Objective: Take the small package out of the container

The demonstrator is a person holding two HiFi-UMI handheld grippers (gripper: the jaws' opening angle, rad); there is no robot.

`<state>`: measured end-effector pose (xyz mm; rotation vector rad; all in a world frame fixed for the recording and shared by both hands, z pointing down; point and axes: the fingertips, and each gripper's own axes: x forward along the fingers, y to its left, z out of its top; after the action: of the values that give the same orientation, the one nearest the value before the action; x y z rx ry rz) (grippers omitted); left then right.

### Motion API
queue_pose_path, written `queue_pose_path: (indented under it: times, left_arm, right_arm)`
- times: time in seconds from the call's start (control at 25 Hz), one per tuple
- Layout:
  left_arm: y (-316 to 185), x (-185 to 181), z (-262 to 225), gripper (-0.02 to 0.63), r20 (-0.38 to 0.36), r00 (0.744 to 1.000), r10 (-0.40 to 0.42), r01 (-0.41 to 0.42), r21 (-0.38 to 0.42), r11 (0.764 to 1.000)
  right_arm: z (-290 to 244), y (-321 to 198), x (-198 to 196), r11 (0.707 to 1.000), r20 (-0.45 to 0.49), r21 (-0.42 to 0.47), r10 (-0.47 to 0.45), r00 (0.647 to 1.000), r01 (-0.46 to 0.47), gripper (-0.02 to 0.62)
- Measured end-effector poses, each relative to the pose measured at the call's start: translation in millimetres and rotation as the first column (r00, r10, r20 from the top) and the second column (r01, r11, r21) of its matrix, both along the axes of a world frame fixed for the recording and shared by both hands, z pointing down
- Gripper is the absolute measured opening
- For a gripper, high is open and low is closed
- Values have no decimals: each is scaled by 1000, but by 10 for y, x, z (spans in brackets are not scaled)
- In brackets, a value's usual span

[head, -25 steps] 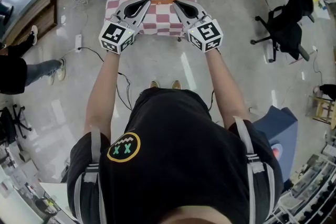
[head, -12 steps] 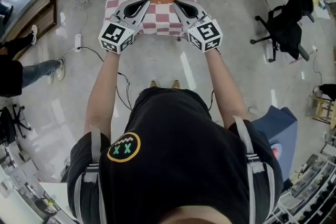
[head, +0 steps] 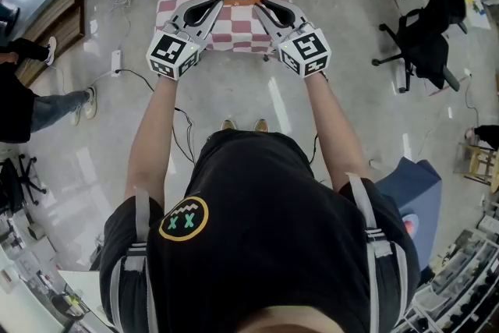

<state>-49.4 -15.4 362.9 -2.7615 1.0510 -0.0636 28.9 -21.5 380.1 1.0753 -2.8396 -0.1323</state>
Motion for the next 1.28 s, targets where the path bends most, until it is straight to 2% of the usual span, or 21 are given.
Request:
queue_pose_path:
  times: [0.24,0.76,1.08,1.2,1.28]
  left_arm:
    - [11,8,0,20,2,1000,1,-1,0,1000]
    - [50,54,39,20,2,1000,6,-6,-9,1000]
    - [60,64,56,20,8,1000,7,-7,-10,1000]
    - [46,70,71,20,12,1000,8,-8,-9,1000]
    - [38,70,76,20,12,1000,9,-9,-9,1000]
  right_arm:
    - [-6,16,3,1000,2,2,-7,1000,7,141]
    - [28,49,14,1000,3,-15,-16,1000,16,325]
    - [65,80,-58,996,40,-60,-58,997,61,524]
    - [126,86,-102,995,12,-59,-75,997,75,583]
    - [153,82,-115,996,1,-59,-74,997,74,595]
